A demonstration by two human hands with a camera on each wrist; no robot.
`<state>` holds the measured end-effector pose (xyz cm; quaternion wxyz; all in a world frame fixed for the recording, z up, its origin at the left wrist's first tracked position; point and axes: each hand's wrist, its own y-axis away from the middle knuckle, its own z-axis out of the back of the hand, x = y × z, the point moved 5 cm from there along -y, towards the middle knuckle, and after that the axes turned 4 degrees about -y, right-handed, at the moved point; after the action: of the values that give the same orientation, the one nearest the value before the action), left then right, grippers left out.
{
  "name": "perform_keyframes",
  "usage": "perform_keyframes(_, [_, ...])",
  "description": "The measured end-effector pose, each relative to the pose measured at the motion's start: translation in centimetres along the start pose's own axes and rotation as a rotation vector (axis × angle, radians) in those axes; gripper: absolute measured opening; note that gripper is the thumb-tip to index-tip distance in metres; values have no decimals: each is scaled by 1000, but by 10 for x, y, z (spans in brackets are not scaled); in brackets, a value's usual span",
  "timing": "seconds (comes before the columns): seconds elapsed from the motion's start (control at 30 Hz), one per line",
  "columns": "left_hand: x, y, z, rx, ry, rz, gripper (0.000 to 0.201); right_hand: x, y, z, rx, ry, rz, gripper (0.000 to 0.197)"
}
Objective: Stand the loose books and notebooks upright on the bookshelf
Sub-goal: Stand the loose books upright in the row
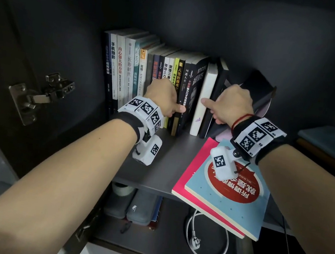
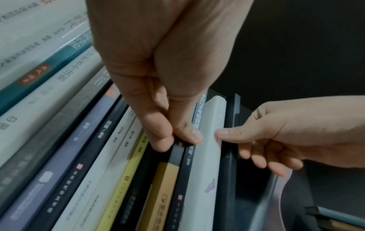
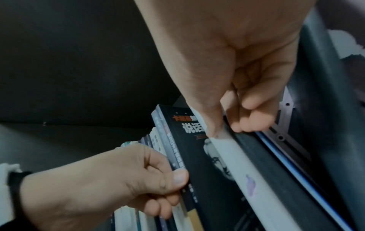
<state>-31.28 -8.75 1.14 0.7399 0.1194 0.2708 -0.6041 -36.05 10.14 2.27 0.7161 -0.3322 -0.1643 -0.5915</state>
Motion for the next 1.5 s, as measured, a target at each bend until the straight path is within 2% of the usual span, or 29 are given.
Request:
perform_keyframes(0.1, [-5,4,-4,-29,17,-15,44,-4,-2,5,-62,114,-5,88])
perform_keyframes(0.17, [-12,7,-5,-30,-17,-32,54,1,0,5,-72,109,1,95])
perform_keyframes(0.3, [-24,3,-2,-59,-30,-54,50,20,1,7,-105,71,14,80])
perform_keyframes(0.47, [-28,0,1,-81,-76,1,38,29,-2,1,-168,56,79,67])
perform_keyframes(0.7, [-25,-4,-3,-68,-84,27,35,32,14,0,-208,28,167,62])
perform_keyframes(0.8, [-32,-6,-3,-76,-85,49,34,30,22,-1,-167,-12,176,64])
perform_keyframes(1.03, [-29,-3,1,-197,-208,136,60,10,19,1,4,-40,198,82])
perform_keyframes(1.13, [-19,0,9,-206,-214,185,59,4,15,10,79,-55,231,76])
perform_keyframes(1.23, [-22,1,2,-54,-119,34,44,-1,9,19,164,-168,200,66])
perform_keyframes(1.27, [-27,5,0,9,-85,-27,48,-2,6,23,181,-201,182,65])
perform_keyframes(1.33, [-39,14,-1,81,-77,-114,78,1,0,34,170,-241,155,71])
perform_keyframes(1.37, [-45,15,-1,55,-72,-139,84,4,-3,40,145,-254,145,78])
perform_keyframes(1.43, [-53,15,1,-65,-52,-157,84,14,-7,52,109,-284,148,82])
perform_keyframes(1.5, [-56,16,-1,-137,-27,-172,78,24,-6,56,122,-309,170,64])
